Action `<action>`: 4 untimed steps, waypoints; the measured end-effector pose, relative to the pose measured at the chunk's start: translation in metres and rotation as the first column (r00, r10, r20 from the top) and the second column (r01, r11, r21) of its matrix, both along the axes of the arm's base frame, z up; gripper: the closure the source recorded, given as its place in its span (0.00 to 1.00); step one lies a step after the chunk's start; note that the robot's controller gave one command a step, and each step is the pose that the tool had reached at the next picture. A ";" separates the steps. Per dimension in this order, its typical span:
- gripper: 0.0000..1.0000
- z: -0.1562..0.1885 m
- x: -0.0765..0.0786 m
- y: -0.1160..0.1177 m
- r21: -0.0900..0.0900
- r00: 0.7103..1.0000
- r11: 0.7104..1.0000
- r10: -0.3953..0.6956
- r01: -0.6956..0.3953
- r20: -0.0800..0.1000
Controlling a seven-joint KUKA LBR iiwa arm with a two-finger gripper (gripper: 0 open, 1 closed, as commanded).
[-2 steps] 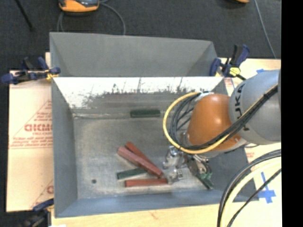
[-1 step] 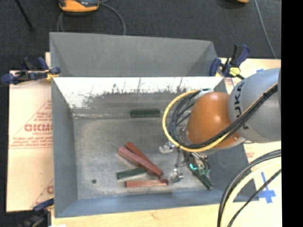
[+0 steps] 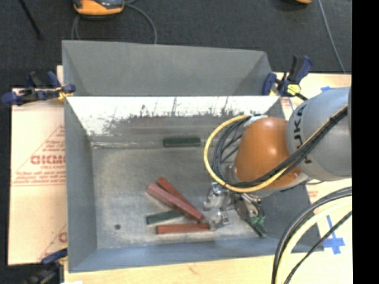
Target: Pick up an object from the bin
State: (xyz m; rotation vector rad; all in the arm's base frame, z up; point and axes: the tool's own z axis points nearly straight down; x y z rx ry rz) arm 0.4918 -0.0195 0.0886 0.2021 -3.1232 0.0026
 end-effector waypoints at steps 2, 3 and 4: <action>1.00 0.000 0.000 0.000 0.000 1.000 1.000 0.000 0.000 -0.001; 0.00 0.001 0.007 0.001 0.002 1.000 1.000 0.000 -0.001 0.030; 1.00 -0.006 0.001 0.001 0.002 1.000 1.000 0.001 -0.001 0.018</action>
Offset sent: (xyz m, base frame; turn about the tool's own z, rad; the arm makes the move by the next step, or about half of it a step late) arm 0.0000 0.0000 0.0000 0.0000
